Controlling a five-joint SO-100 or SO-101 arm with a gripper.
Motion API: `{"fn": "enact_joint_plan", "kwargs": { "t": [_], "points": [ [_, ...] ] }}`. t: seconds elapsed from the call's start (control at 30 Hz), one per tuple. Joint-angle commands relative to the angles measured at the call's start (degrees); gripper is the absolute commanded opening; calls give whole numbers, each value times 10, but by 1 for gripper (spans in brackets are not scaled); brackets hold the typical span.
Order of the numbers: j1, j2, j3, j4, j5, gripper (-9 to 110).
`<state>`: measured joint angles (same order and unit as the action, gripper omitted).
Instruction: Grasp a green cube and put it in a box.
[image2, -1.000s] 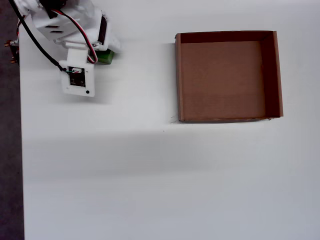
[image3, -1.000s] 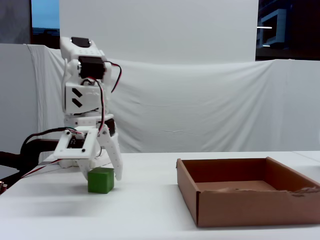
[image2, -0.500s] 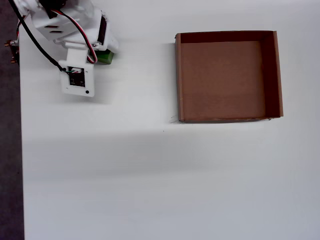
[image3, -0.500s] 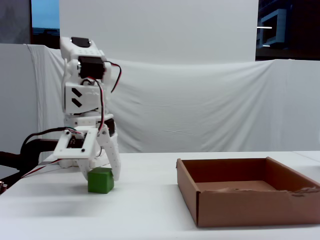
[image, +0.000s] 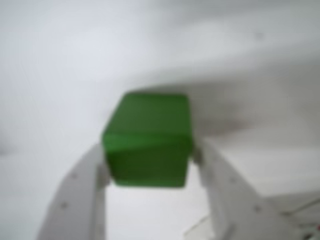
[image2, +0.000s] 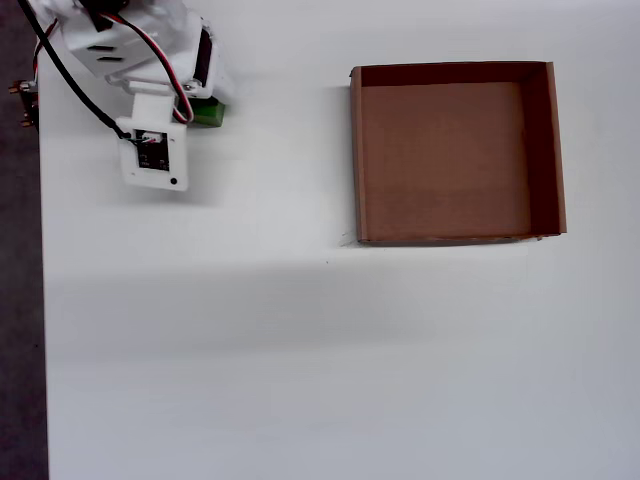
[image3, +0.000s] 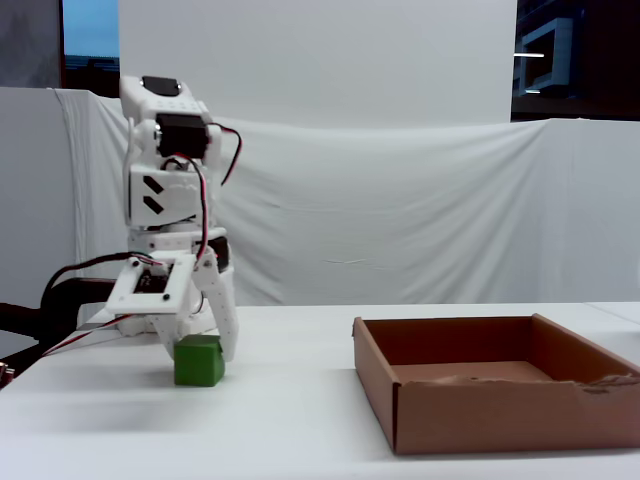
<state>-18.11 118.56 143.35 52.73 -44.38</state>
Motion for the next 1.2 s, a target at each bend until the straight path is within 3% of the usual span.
{"fn": "enact_joint_plan", "kwargs": {
  "t": [0.0, 0.77, 1.17],
  "points": [
    [4, 18, -1, -4, -8, 19],
    [-2, 36, -3, -2, -8, 15],
    [-63, 86, -52, 60, -8, 15]
  ]
}}
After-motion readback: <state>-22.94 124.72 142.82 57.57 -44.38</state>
